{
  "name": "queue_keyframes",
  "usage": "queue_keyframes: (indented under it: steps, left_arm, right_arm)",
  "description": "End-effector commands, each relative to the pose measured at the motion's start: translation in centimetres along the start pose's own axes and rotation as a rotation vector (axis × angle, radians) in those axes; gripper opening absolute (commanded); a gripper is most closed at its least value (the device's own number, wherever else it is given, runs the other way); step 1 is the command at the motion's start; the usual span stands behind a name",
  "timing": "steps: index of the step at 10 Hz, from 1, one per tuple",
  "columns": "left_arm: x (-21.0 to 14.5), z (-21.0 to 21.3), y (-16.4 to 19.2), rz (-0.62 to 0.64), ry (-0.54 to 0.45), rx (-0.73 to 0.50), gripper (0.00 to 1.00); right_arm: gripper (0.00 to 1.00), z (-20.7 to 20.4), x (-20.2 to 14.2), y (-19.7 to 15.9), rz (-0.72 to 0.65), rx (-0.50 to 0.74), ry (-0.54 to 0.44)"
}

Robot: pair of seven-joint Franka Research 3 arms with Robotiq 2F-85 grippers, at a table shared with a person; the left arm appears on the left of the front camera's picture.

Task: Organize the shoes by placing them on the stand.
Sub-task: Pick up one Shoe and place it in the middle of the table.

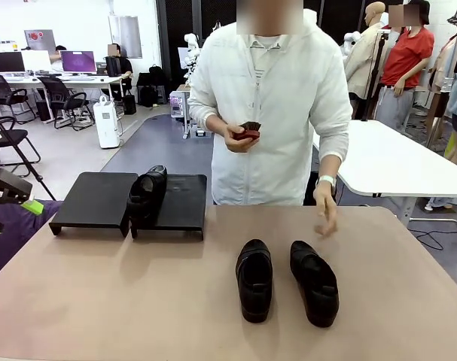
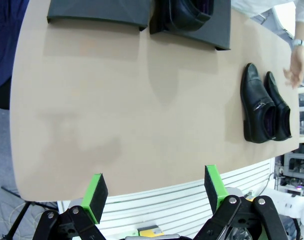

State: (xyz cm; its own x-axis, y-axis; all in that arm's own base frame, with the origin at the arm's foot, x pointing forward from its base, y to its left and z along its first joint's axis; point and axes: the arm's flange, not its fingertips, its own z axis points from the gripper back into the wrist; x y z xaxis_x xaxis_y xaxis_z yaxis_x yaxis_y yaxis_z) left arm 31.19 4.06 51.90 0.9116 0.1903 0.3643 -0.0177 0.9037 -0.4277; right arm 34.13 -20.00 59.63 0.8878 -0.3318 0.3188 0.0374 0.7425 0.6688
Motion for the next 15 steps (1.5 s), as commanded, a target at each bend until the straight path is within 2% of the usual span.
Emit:
queue_keyframes:
  steps: [1, 2, 4, 7, 9, 10, 13, 14, 15]
  left_arm:
    - [0.0, 0.1, 0.1, -0.012, -0.001, -0.023, 1.00]
    - [0.0, 0.1, 0.1, -0.012, -0.001, -0.023, 1.00]
    - [0.0, 0.1, 0.1, -0.012, -0.001, -0.023, 1.00]
    - [0.0, 0.1, 0.1, -0.012, -0.001, -0.023, 1.00]
    - [0.0, 0.1, 0.1, -0.012, -0.001, -0.023, 1.00]
    - [0.0, 0.1, 0.1, -0.012, -0.001, -0.023, 1.00]
    - [0.0, 0.1, 0.1, -0.012, -0.001, -0.023, 1.00]
    - [0.0, 0.1, 0.1, -0.012, -0.001, -0.023, 1.00]
    - [0.0, 0.1, 0.1, -0.012, -0.001, -0.023, 1.00]
  right_arm:
    - [0.00, -2.1, -1.7, 5.8, 0.034, 0.095, -0.005]
    - [0.00, -4.3, -2.5, 9.7, 0.022, 0.109, 0.019]
    - [0.00, -10.7, -4.3, 17.2, 0.105, 0.149, 0.083]
    - [0.00, -20.5, -6.9, 26.2, 0.340, 0.263, 0.299]
    - [0.00, -25.0, -6.5, 28.3, 0.344, 0.307, 0.355]
    - [0.00, -22.3, -9.9, 27.6, 0.323, 0.229, 0.322]
    - [0.00, -22.3, -9.9, 27.6, 0.323, 0.229, 0.322]
    - [0.00, -23.9, -9.3, 27.7, 0.334, 0.240, 0.344]
    - [0.00, -25.7, -11.5, 30.7, 0.408, 0.125, 0.456]
